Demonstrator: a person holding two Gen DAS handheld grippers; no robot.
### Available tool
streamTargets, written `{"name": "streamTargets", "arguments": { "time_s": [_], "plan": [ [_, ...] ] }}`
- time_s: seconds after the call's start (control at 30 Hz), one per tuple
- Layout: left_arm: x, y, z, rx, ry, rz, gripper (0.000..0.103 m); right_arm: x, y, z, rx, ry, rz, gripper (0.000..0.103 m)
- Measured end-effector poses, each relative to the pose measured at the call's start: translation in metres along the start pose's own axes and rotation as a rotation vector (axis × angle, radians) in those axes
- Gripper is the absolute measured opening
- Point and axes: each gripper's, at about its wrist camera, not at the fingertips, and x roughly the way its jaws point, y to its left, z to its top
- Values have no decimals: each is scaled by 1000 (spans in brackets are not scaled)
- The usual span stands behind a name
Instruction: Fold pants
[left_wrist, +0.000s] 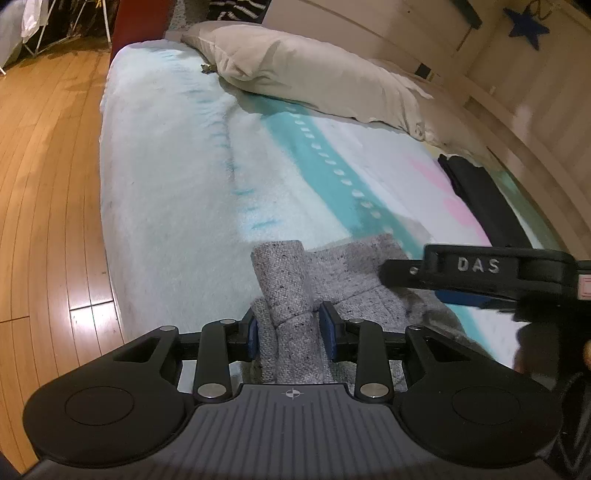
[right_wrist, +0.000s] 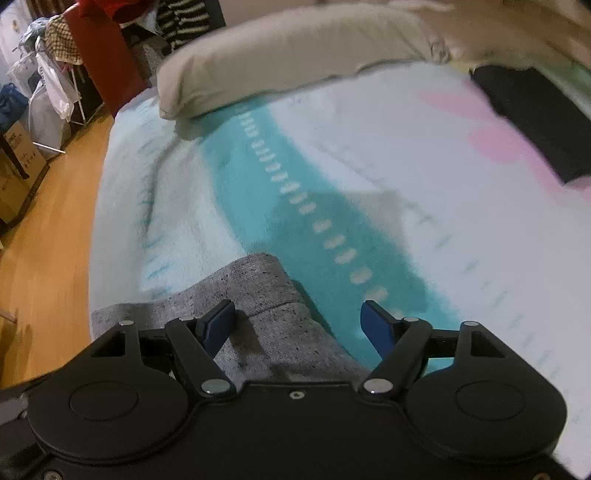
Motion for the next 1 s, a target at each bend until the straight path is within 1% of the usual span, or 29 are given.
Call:
{"name": "streamTargets", "arguments": {
  "time_s": [0.03,0.07,0.1,0.17,0.27,0.3,0.33,0.4,0.43,0.47,0.5,0.53,0.57,0.6,0.63,0.67,0.73,0.83,0.87,0.97,1.0],
  "plan": [
    [0,0,0,-3,0,0,32,1,-4,0,30,9,25,70],
    [0,0,1,-4,2,1,32,5,-7,1,62,17,61,51],
    [0,0,1,-7,1,-1,32,5,-9,0,86,28,105,51],
    [-1,2,0,-21,-6,-3,32,-1,-2,4,69,9,62,37],
    [-4,0,-5,-18,-31,19,32,-8,26,18,-51,-80,2,21],
    [-4,-1,-6,-11,-36,24,32,-6,32,20,-83,-96,-7,16],
    [-4,-3,-6,0,-40,30,32,1,32,23,-81,-91,-14,8],
    [-4,-2,-5,-2,-38,29,33,18,26,24,-26,-53,-24,8],
    [-4,0,-4,-9,-33,23,33,20,23,24,-7,-60,-24,8],
    [-5,2,-3,-16,-28,18,34,15,20,23,20,-78,-19,13],
    [-7,3,-2,-20,-25,15,34,3,15,21,63,-106,-23,17],
    [-10,4,0,-22,-25,12,34,-11,10,19,116,-136,-32,24],
    [-14,5,1,-25,-30,11,33,-25,5,17,161,-166,-36,45],
    [-19,6,3,-31,-44,13,33,-43,-2,13,200,-197,-43,54],
    [-26,7,4,-34,-70,12,33,-61,-6,6,231,-232,-59,66],
    [-35,8,5,-29,-105,13,30,-76,-9,0,255,-264,-82,70],
    [-54,5,7,-5,-187,9,30,-108,-16,-21,292,-289,-142,70],
    [-80,-8,6,75,-265,-60,30,-151,-31,-67,348,-293,-247,70],
    [-87,-14,3,103,-277,-81,30,-163,-36,-85,370,-288,-284,70],
    [-107,-38,-17,229,-298,-201,30,-194,-58,-142,451,-255,-411,70],
    [-111,-48,-25,284,-289,-245,30,-203,-67,-162,489,-235,-451,70]
  ]
}}
